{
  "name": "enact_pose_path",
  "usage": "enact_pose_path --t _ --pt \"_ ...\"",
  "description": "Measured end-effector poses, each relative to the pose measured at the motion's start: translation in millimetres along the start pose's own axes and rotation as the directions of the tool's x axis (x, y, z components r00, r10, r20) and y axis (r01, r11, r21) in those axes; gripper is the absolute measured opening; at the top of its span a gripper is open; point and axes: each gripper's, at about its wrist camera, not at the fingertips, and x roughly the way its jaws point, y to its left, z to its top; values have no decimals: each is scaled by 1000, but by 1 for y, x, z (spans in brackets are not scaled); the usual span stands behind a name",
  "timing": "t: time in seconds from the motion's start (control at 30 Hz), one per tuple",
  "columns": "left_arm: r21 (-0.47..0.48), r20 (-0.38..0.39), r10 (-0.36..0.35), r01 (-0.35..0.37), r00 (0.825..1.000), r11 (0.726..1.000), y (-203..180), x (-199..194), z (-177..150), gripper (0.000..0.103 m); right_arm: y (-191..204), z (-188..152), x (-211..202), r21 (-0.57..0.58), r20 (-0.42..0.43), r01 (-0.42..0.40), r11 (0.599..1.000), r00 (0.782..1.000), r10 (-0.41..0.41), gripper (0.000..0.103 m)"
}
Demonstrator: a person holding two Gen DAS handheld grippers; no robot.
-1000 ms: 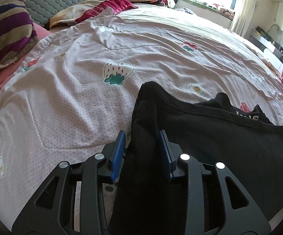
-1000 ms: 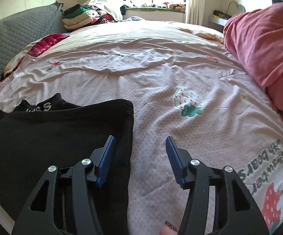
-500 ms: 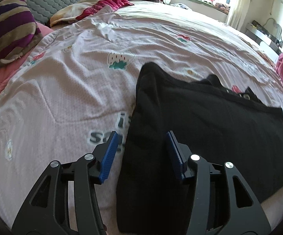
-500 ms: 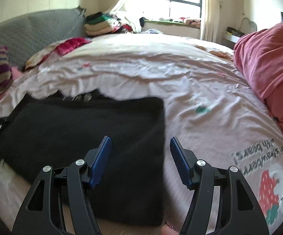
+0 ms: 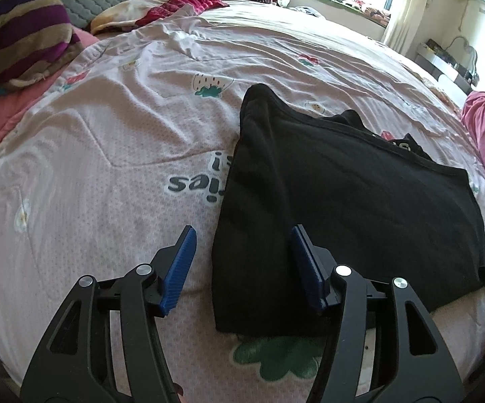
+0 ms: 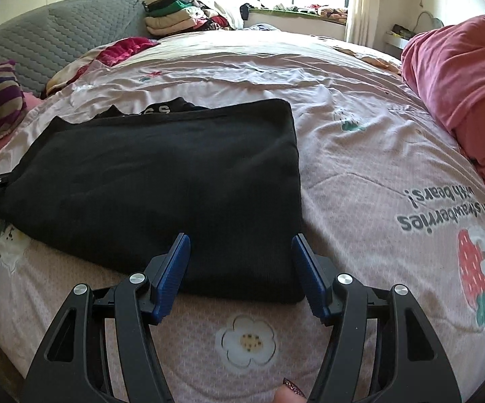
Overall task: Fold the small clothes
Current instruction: 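Withdraw both open tools from the folded sweatshirt, then move the right tool to the sweatshirt's folded edge and close on it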
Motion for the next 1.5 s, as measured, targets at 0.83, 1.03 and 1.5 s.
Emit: enact_pose_path --t 0.83,1.03,1.5 --pt "-7 14 5 -5 1000 1000 24 -40 -15 75 24 -13 -51 -21 164 -14 1000 986 17 92" --pt "-20 27 32 -31 999 999 36 -46 -13 93 48 -8 -60 -67 189 -56 996 980 68 94" --pt "-80 18 78 -76 997 994 68 -42 -4 93 141 9 -51 -238 171 -154 959 965 197 96"
